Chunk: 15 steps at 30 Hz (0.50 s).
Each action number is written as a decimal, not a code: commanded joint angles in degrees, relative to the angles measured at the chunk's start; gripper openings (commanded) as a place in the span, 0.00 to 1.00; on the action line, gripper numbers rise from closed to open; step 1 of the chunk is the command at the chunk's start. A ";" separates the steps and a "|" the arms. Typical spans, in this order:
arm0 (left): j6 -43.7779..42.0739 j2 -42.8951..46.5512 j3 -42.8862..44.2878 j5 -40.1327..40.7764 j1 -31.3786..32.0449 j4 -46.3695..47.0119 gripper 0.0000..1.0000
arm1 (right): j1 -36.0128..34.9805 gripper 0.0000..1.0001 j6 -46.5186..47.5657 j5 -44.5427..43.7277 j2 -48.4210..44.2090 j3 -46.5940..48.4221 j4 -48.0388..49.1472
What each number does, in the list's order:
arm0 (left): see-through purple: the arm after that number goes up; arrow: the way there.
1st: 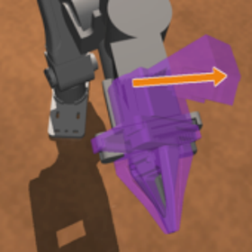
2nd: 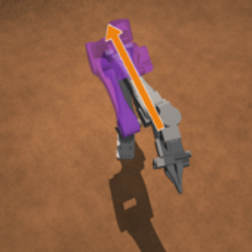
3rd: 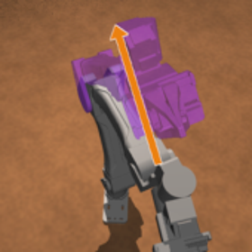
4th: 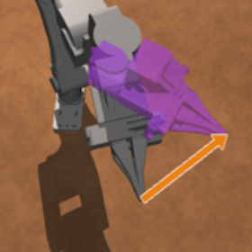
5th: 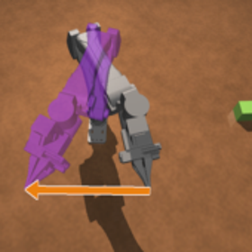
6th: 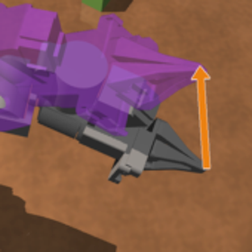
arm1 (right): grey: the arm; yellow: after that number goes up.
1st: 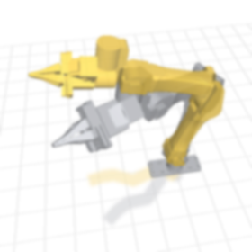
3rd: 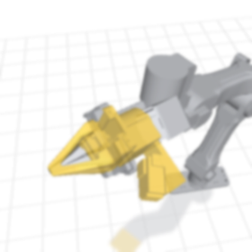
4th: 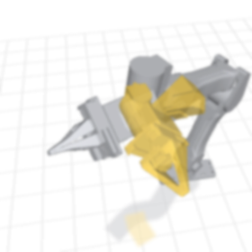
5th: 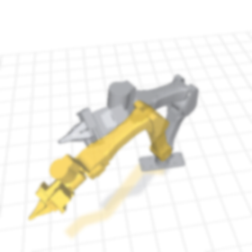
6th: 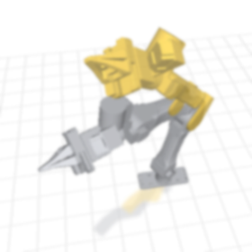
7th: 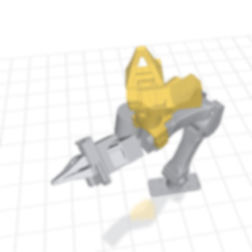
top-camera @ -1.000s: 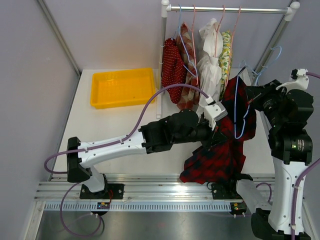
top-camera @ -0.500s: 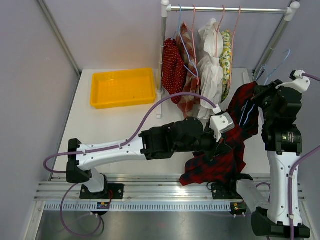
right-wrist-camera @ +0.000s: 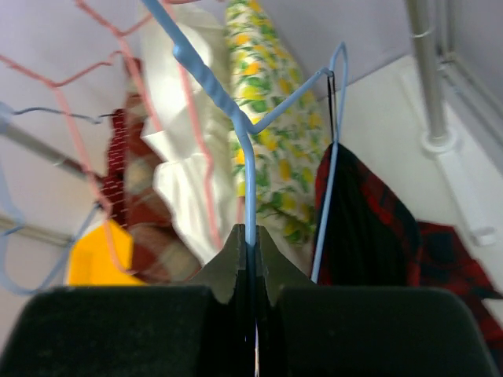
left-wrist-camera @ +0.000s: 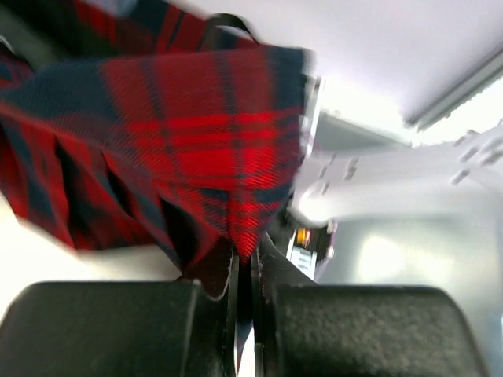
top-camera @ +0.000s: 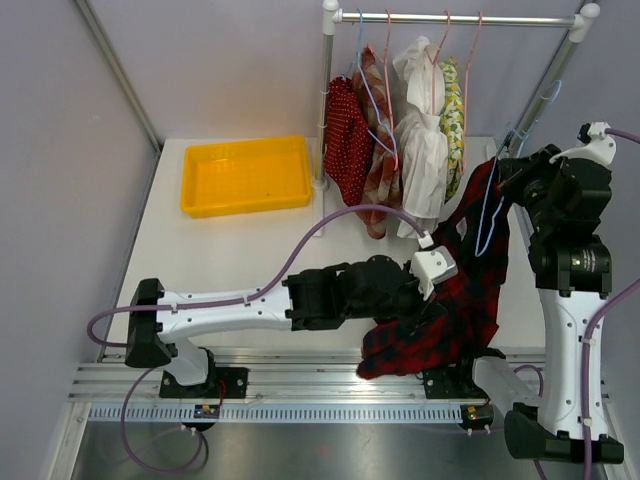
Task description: Remove the skirt from the hanger
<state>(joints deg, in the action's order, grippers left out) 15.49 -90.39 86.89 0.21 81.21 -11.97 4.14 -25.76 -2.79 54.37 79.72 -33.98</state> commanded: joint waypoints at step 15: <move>-2.12 12.70 -15.09 18.58 1.32 10.38 0.00 | 0.08 0.00 -18.08 26.86 -5.58 9.50 -22.88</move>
<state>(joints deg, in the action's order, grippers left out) 16.80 -79.11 70.00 11.27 82.76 -7.38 4.14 -38.44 17.52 51.13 89.21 -50.89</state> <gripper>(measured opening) 0.028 0.033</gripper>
